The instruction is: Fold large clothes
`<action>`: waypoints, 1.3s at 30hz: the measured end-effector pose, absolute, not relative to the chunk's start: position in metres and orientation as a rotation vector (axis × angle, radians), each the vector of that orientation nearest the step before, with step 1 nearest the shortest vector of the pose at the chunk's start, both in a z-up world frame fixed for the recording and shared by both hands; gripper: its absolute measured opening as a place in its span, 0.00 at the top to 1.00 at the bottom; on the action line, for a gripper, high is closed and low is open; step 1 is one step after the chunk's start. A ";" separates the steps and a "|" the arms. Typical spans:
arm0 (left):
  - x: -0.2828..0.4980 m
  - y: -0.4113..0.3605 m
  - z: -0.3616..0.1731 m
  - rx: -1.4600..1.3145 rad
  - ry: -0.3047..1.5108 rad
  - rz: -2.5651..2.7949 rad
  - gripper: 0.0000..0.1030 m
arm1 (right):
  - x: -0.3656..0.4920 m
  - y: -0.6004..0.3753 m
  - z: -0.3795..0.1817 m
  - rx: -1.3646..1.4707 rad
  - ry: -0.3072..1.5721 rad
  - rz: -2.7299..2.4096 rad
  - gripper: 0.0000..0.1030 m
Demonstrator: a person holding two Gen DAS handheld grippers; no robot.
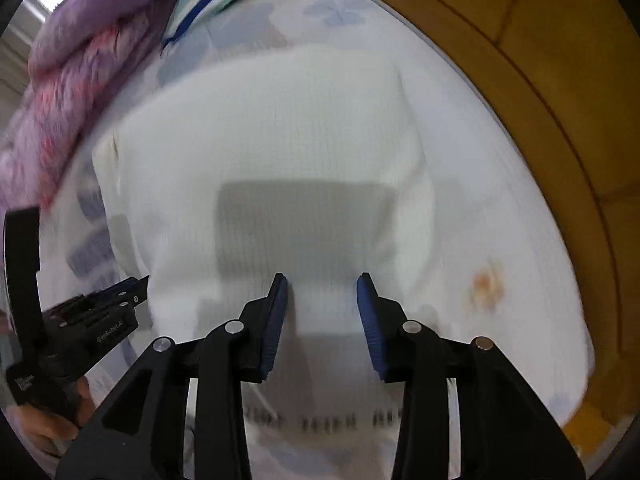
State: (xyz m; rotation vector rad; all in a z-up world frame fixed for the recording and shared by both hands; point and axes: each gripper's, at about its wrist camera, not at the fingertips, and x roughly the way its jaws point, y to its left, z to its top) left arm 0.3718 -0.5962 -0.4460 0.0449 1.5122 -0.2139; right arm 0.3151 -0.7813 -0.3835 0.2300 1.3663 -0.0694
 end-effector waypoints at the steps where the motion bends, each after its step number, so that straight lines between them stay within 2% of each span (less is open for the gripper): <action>1: 0.360 -0.593 -0.445 0.033 1.512 -0.222 0.73 | 0.307 -0.776 -0.381 0.204 1.367 -0.076 0.66; 5: 0.336 -0.594 -0.464 0.064 1.518 -0.241 0.71 | 0.290 -0.774 -0.412 0.197 1.369 -0.121 0.65; 8: 0.334 -0.592 -0.451 0.073 1.499 -0.251 0.69 | 0.285 -0.780 -0.390 0.315 1.443 -0.161 0.65; 10: 0.333 -0.587 -0.448 0.063 1.489 -0.250 0.64 | 0.277 -0.774 -0.388 0.282 1.498 -0.168 0.64; 11: 0.333 -0.586 -0.452 0.072 1.492 -0.239 0.62 | 0.269 -0.771 -0.398 0.257 1.502 -0.185 0.61; 13: 0.334 -0.585 -0.460 0.077 1.490 -0.244 0.62 | 0.259 -0.773 -0.421 0.275 1.447 -0.191 0.59; 15: 0.336 -0.583 -0.470 0.077 1.499 -0.241 0.56 | 0.258 -0.779 -0.440 0.319 1.450 -0.210 0.59; 18: 0.335 -0.583 -0.467 0.099 1.476 -0.240 0.55 | 0.260 -0.785 -0.431 0.363 1.472 -0.209 0.58; 19: 0.337 -0.584 -0.465 0.109 1.471 -0.230 0.55 | 0.260 -0.786 -0.425 0.372 1.474 -0.203 0.55; 20: 0.337 -0.584 -0.462 0.112 1.472 -0.226 0.55 | 0.258 -0.788 -0.417 0.398 1.479 -0.192 0.45; 21: 0.338 -0.583 -0.457 0.118 1.477 -0.222 0.55 | 0.254 -0.790 -0.411 0.423 1.487 -0.183 0.40; 23: 0.337 -0.580 -0.445 0.140 1.465 -0.215 0.53 | 0.253 -0.792 -0.397 0.407 1.488 -0.219 0.21; 25: 0.337 -0.576 -0.433 0.156 1.456 -0.211 0.46 | 0.252 -0.788 -0.373 0.344 1.442 -0.237 0.15; 28: 0.334 -0.567 -0.409 0.149 1.438 -0.212 0.43 | 0.251 -0.783 -0.346 0.316 1.400 -0.218 0.12; 30: 0.329 -0.559 -0.387 0.182 1.414 -0.210 0.35 | 0.251 -0.783 -0.327 0.314 1.361 -0.214 0.12; 39: 0.284 -0.513 -0.264 0.213 1.273 -0.244 0.26 | 0.208 -0.736 -0.221 0.298 1.086 -0.224 0.08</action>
